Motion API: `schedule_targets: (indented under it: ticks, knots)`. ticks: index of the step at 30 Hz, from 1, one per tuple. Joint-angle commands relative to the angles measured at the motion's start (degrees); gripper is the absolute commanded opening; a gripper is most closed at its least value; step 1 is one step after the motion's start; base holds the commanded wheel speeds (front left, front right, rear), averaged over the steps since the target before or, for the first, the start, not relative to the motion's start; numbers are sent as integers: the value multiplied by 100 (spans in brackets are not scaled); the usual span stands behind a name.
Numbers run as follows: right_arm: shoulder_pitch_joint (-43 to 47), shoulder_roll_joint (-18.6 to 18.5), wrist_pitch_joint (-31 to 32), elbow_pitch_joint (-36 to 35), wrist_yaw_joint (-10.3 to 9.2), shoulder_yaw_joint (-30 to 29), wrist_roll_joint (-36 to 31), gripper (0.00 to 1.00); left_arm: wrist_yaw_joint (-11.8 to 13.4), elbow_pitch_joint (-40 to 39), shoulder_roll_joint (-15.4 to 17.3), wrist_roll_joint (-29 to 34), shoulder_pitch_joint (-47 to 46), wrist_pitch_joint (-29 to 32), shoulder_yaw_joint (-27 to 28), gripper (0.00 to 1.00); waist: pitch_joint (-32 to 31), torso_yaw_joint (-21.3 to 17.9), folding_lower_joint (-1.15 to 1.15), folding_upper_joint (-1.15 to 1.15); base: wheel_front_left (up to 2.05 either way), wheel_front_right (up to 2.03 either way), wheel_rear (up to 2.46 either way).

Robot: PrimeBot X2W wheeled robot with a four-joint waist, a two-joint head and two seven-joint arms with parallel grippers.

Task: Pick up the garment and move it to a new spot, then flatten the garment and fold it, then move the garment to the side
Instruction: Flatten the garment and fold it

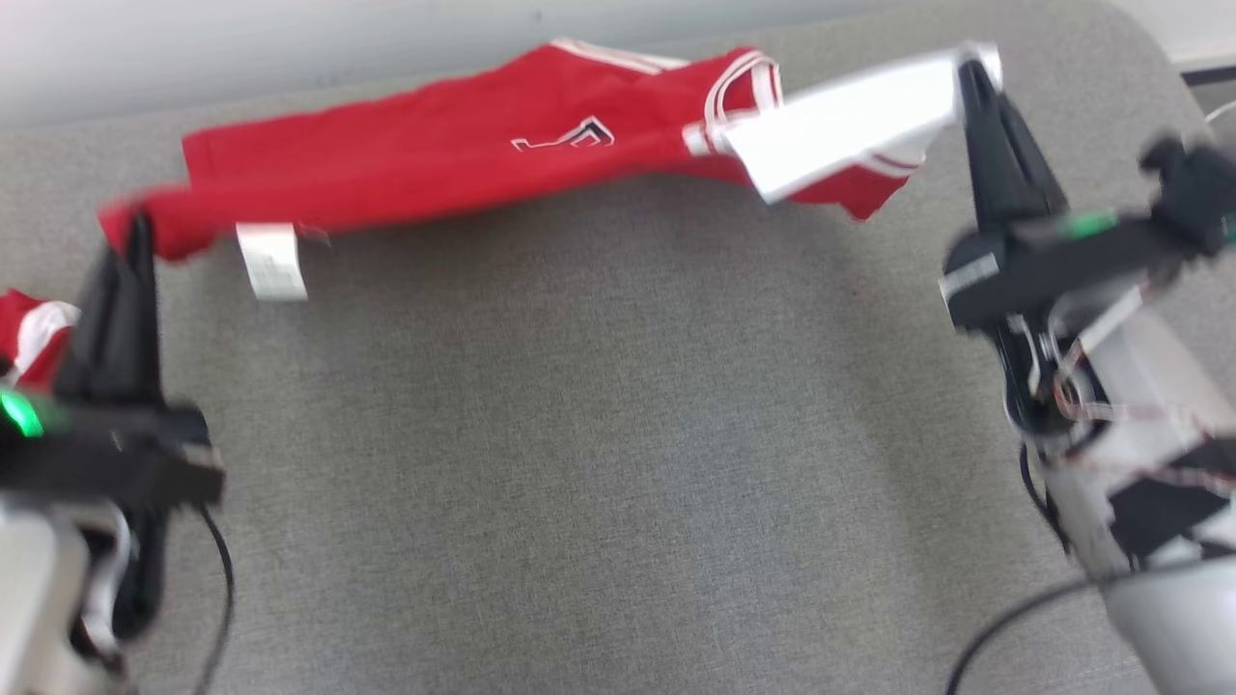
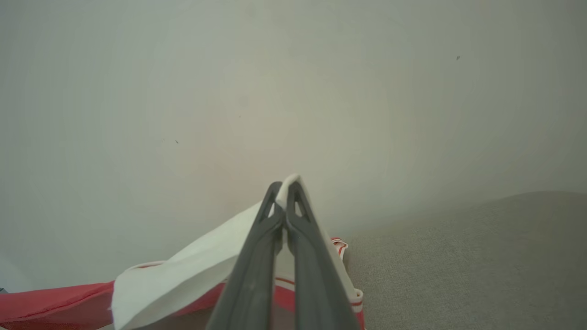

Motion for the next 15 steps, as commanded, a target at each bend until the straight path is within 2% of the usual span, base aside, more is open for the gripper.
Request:
schedule_targets:
  ticks: [1,6,12,15]
  knots:
    - [452,-24,-11,-210,0,-168,-84,0,34,-141,-117,126,464,-17,159,0,-149,16,2,1,0,0,0]
    - [1378,82,-11,-636,0,-496,-117,0,-52,-321,-506,357,1260,-18,409,0,-287,72,2,1,0,0,0]
    - [2124,222,53,-1007,0,-646,-198,0,-123,-382,-846,686,1874,-18,620,0,-382,93,2,1,0,0,0]
    - [2497,299,154,-1176,0,-703,-293,0,-188,-406,-1120,733,2190,-18,856,0,-455,89,2,1,0,0,0]
